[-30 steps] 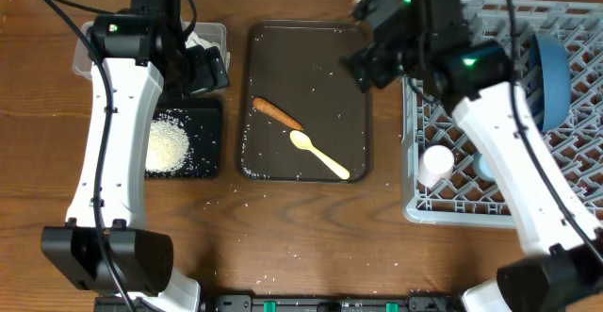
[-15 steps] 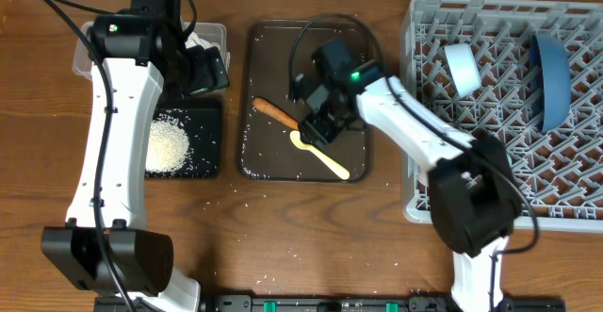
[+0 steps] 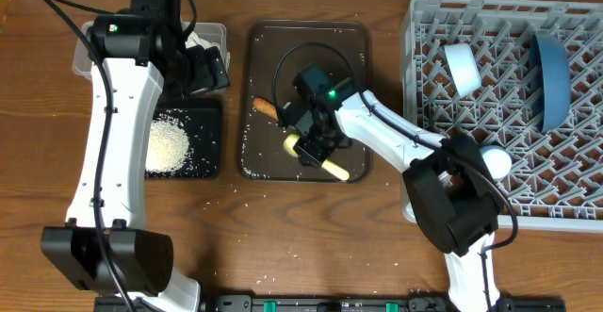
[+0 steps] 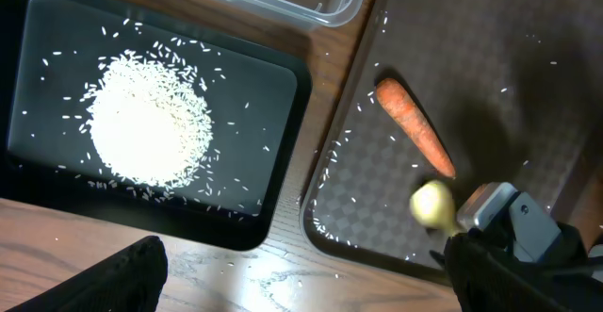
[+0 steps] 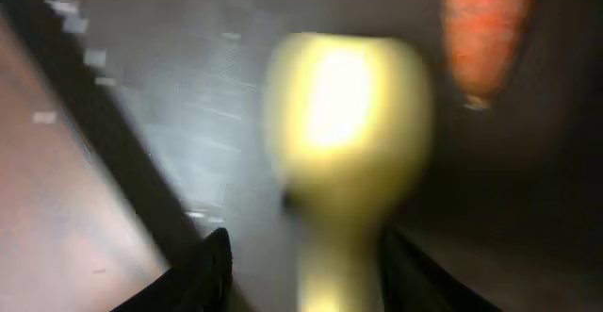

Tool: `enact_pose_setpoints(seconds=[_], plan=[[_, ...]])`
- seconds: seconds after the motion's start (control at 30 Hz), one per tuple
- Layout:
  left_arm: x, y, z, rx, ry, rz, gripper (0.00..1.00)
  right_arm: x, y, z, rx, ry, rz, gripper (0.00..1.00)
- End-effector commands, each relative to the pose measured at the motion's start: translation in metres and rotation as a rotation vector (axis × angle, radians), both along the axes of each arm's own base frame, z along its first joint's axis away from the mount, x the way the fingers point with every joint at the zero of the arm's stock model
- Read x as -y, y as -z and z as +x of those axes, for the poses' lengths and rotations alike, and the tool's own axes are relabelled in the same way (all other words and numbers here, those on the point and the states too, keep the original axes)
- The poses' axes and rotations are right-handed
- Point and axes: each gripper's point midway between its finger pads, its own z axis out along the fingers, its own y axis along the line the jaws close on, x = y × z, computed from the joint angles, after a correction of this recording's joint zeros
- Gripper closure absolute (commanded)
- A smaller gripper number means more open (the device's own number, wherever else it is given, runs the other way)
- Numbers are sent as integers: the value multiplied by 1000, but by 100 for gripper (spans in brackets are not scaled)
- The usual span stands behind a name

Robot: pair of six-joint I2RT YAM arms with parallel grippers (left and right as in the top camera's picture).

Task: Sort waste into correct bins and load items into the dishwasher rack
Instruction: 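Reach the right gripper to the wooden spoon and grasp it, then carry the yellow spoon right and lay it in the dish rack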

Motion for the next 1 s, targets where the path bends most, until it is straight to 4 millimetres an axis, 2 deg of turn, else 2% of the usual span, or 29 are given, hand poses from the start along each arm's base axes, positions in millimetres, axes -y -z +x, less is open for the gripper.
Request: enact_pose_setpoints(seconds=[0.0, 0.2, 0.27, 0.4, 0.53, 0.77, 0.87, 0.97], plan=[[-4, -1, 0, 2, -7, 15, 4, 18, 18, -4, 12, 24, -106, 52], [-4, -1, 0, 2, -7, 15, 4, 14, 16, 1, 25, 30, -93, 52], [-4, -1, 0, 3, -7, 15, 4, 15, 16, 0, 22, 30, -94, 55], [-4, -1, 0, 2, -7, 15, 3, 8, 15, -5, -5, 24, -56, 73], [-4, -1, 0, 2, -7, 15, 4, 4, 13, -11, -40, 38, -32, 99], [-4, -1, 0, 2, -7, 15, 4, 9, 10, -7, -60, 89, -28, 99], [-4, -1, 0, 2, -7, 15, 4, 9, -5, -3, -58, 99, -17, 99], [-4, -1, 0, 2, -7, 15, 4, 8, -34, 6, -34, 120, 17, 99]])
